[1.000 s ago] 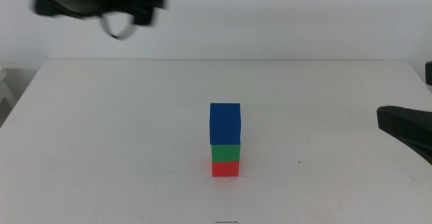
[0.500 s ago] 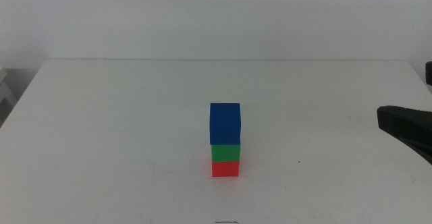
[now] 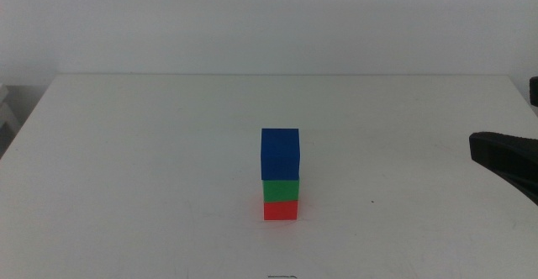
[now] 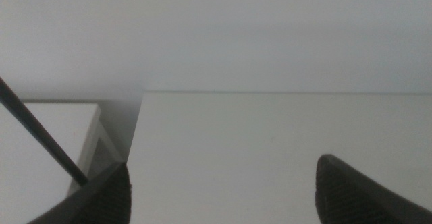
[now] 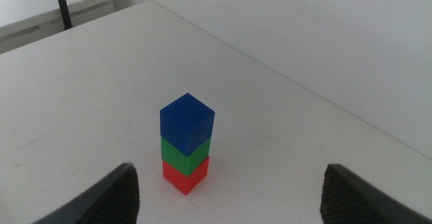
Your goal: Stack red cubes first, then green, then blue cubes in a specific spot.
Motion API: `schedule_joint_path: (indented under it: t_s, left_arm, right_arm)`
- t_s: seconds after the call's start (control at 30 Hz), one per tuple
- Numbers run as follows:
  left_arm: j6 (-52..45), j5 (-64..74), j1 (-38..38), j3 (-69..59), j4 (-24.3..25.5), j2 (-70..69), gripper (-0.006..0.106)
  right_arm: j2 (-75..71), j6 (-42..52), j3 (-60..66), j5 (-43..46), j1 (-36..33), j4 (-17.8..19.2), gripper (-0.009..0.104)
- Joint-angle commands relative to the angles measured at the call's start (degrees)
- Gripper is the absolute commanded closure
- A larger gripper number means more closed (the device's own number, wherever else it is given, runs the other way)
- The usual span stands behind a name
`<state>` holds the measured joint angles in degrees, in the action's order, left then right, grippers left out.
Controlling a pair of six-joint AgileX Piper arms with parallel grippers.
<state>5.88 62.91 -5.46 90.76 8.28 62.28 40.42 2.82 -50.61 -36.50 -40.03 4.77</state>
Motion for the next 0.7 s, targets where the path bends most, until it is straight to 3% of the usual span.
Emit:
schedule_joint_path:
  t_s: [0.0, 0.1, 0.27, 0.67]
  left_arm:
    - [-0.01, -4.47, 0.02, 1.14, 0.0, -2.26, 0.007]
    - [-0.01, -9.32, 0.02, -2.79, 0.0, -5.62, 0.007]
    - [-0.01, -21.79, 0.02, -15.9, -0.74, -13.95, 0.007]
    - [-0.01, -44.86, 0.02, -53.05, -4.62, -38.27, 0.007]
  right_arm:
    - [-0.04, 0.74, -1.25, 4.56, 0.54, 1.49, 0.022]
    - [-0.5, 0.74, 0.39, 8.62, 0.81, 3.21, 0.022]
    - [-2.82, 0.74, 4.87, 17.88, 5.22, 0.77, 0.022]
    - [-21.63, 0.74, 22.41, 17.87, 31.3, -0.92, 0.022]
